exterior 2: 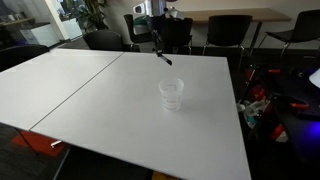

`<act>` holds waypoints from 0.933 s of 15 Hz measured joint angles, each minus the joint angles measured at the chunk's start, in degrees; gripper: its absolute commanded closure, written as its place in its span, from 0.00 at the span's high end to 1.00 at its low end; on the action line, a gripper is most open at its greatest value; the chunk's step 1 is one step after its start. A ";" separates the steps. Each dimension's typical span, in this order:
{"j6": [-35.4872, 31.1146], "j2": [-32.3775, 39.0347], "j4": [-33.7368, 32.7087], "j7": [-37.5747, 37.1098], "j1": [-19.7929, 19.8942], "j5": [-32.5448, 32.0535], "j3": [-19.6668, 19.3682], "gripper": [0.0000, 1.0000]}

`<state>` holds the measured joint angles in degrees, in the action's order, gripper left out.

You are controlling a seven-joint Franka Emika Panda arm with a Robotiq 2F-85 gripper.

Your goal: Take the marker out of the cup and put it on the table

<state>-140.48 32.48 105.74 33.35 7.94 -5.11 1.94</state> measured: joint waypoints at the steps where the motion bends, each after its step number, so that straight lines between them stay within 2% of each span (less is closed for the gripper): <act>1: 0.74 0.88 -1.18 0.00 0.11 0.07 0.18 0.05; 6: 5.22 5.98 -7.12 0.01 0.36 0.58 1.07 0.07; 7: 6.08 7.15 -8.36 0.01 0.41 0.69 1.27 0.44; 8: 6.90 8.22 -9.49 0.01 0.45 0.84 1.45 0.44; 11: 8.37 10.86 -12.32 0.03 0.59 1.21 2.04 0.66; 14: 8.36 10.06 -12.23 0.03 0.44 1.19 2.50 0.88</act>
<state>-132.12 42.54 93.51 33.38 8.38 -3.91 4.44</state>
